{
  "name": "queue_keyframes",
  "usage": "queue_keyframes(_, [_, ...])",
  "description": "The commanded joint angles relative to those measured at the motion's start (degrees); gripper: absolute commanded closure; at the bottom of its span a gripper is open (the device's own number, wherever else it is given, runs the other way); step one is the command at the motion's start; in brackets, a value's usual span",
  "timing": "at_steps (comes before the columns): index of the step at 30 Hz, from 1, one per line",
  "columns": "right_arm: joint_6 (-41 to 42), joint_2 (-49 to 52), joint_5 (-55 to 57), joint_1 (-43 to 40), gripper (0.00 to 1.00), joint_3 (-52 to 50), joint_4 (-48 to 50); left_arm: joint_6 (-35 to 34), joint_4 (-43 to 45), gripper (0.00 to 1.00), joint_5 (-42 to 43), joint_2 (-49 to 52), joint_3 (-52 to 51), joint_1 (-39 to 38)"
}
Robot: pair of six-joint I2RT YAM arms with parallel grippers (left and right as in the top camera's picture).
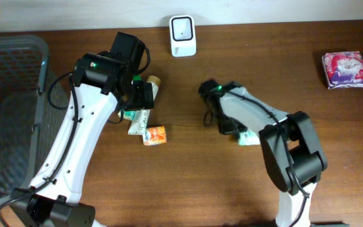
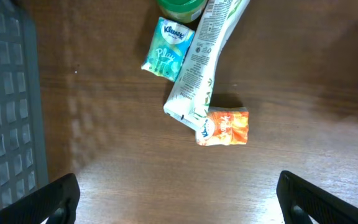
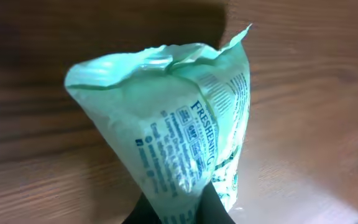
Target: Scan the item barcode
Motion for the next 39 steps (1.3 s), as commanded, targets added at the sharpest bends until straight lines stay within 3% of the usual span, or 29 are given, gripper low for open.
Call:
queue_keyframes(1, [-9.2, 0.0, -22.6, -3.5, 0.96, 11.1, -2.3, -0.8, -0.1, 0.01, 0.0, -0.2, 0.1, 0.4])
queue_keyframes(4, [-17.9, 0.2, -48.7, -9.3, 0.96, 12.7, 0.6, -0.8, -0.1, 0.01, 0.0, -0.2, 0.1, 0.4])
queue_keyframes(5, [-21.3, 0.3, -59.8, -11.6, 0.96, 10.5, 3.0, -0.8, -0.1, 0.01, 0.0, -0.2, 0.1, 0.4])
queue_keyframes(7, [-22.1, 0.4, -70.9, -14.5, 0.96, 4.2, 9.1, -0.8, -0.1, 0.01, 0.0, -0.2, 0.1, 0.4])
queue_keyframes(9, [-21.6, 0.4, -74.1, -16.9, 0.95, -3.3, 15.1, -0.8, -0.1, 0.01, 0.0, -0.2, 0.1, 0.4])
queue_keyframes(10, [-21.5, 0.4, -74.1, -19.1, 0.90, -5.8, 16.3, -0.8, -0.1, 0.01, 0.0, -0.2, 0.1, 0.4])
queue_keyframes(12, [-21.5, 0.3, -70.7, -26.1, 0.54, -5.6, 13.8, -0.8, -0.1, 0.01, 0.0, -0.2, 0.1, 0.4])
queue_keyframes(13, [-21.8, 0.3, -70.7, -28.3, 0.49, -4.2, 11.1, -0.8, -0.1, 0.01, 0.0, -0.2, 0.1, 0.4])
queue_keyframes(16, [-25.2, 0.3, -65.3, -31.1, 0.47, 2.4, 1.6, -0.8, -0.1, 0.01, 0.0, -0.2, 0.1, 0.4])
queue_keyframes(18, [-28.4, 0.3, -62.0, -28.9, 0.47, 6.2, -5.4, -0.8, -0.1, 0.01, 0.0, -0.2, 0.1, 0.4])
queue_keyframes(20, [-28.3, 0.3, -54.9, -25.3, 0.48, 6.4, -6.3, -0.8, -0.1, 0.01, 0.0, -0.2, 0.1, 0.4])
queue_keyframes(24, [-15.1, 0.3, -34.1, -13.6, 0.49, 6.4, -1.2, -0.8, -0.1, 0.01, 0.0, -0.2, 0.1, 0.4])
queue_keyframes(26, [-12.3, 0.3, -29.5, -9.3, 0.50, 6.4, 0.6, -0.8, -0.1, 0.01, 0.0, -0.2, 0.1, 0.4])
queue_keyframes(29, [-7.3, 0.4, -20.3, -5.1, 0.58, 6.4, 2.0, -0.8, -0.1, 0.01, 0.0, -0.2, 0.1, 0.4])
queue_keyframes(32, [-7.2, 0.4, -20.3, -4.4, 0.92, 4.0, 6.5, -0.8, -0.1, 0.01, 0.0, -0.2, 0.1, 0.4])
queue_keyframes(33, [-7.2, 0.4, -20.9, -4.4, 0.96, 2.6, 8.7, -0.8, -0.1, 0.01, 0.0, -0.2, 0.1, 0.4])
queue_keyframes(35, [-7.3, 0.3, -21.4, -4.4, 0.96, 2.8, 11.4, -0.8, -0.1, 0.01, 0.0, -0.2, 0.1, 0.4])
queue_keyframes(37, [-9.2, 0.3, -21.4, -4.4, 0.96, 11.0, 14.1, -0.8, -0.1, 0.01, 0.0, -0.2, 0.1, 0.4])
queue_keyframes(39, [-13.0, 0.3, -21.4, -4.4, 0.96, 16.4, 24.0, -0.8, -0.1, 0.01, 0.0, -0.2, 0.1, 0.4])
